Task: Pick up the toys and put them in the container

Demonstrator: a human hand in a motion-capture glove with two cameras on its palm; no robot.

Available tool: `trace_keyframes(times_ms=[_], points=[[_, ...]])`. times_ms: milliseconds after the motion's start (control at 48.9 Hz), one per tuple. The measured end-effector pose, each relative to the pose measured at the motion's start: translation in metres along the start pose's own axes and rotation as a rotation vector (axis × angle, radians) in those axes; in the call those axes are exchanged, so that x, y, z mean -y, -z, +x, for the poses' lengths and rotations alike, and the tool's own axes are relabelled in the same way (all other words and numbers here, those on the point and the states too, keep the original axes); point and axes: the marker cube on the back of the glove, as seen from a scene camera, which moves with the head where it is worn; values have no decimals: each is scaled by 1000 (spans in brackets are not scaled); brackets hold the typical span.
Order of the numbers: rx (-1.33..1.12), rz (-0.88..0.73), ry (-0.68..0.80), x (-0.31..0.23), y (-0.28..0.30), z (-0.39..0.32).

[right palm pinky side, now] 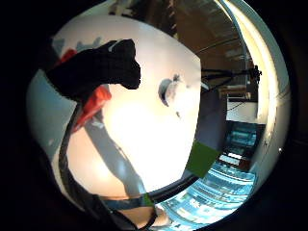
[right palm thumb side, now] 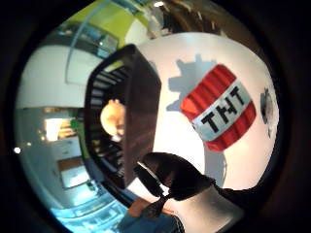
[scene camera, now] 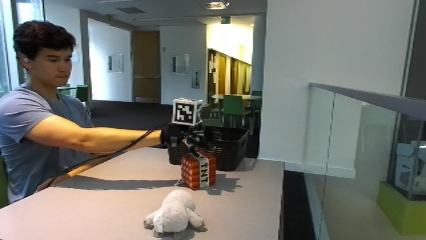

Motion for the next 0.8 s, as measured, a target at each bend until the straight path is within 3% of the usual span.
trace_keyframes(times_ms=[266,573,675,798], points=[[-34,-153,31,3,-73,-9],[-69,-117,39,0,-100,-7],[-217,-107,142,0,-119,-6],[-225,-71,43,5,-123,-26]])
